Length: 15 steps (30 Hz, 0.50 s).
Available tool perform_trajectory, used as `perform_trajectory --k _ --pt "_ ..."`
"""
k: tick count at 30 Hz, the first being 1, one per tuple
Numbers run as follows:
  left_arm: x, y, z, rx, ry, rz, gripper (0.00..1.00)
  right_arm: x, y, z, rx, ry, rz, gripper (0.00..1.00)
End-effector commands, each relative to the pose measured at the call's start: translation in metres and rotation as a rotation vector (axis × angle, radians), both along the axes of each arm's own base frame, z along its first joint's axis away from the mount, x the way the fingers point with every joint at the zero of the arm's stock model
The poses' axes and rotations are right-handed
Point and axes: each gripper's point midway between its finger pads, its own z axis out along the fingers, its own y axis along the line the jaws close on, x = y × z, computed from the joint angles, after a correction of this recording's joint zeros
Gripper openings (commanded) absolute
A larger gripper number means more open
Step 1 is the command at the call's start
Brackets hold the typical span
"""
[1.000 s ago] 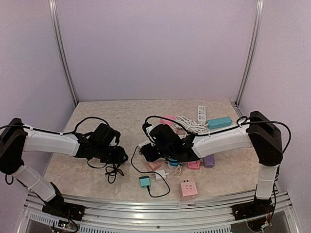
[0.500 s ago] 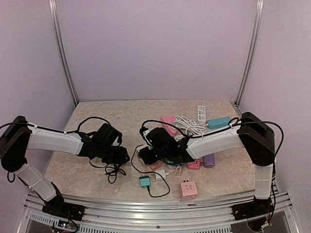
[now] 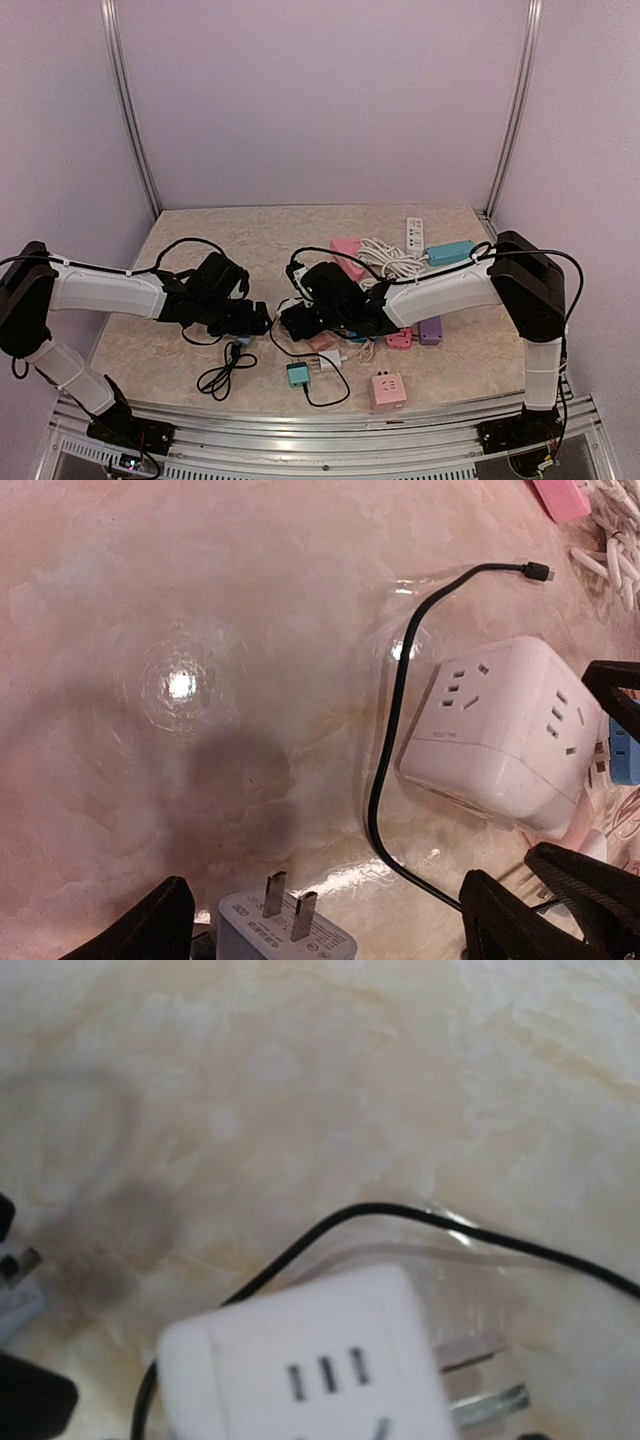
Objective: Pull the plug off the socket
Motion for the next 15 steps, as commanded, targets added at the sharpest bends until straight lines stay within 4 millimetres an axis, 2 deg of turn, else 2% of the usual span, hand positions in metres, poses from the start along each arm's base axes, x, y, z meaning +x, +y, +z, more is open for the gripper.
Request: perform_trajectory --k 1,5,9,11,15 --pt "0.002 0.006 0.015 0.005 -0.047 0.021 0.92 0.004 0.003 0.014 0.034 -0.016 0.005 0.88" --pt "0.003 0.010 0.031 -0.014 -0.087 0.036 0.98 0.003 -0.002 0.028 0.048 -0.030 0.000 0.92" --pt "0.010 0.015 0.062 -0.049 -0.126 0.028 0.99 0.000 -0.015 0.065 0.082 -0.063 -0.014 0.93" --pt "0.016 0.018 0.089 -0.094 -0.159 0.009 0.99 0.000 -0.028 0.088 0.085 -0.091 -0.039 0.93" --pt "0.029 0.030 0.149 -0.182 -0.239 -0.045 0.99 0.006 -0.069 0.119 0.029 -0.116 -0.107 0.93"
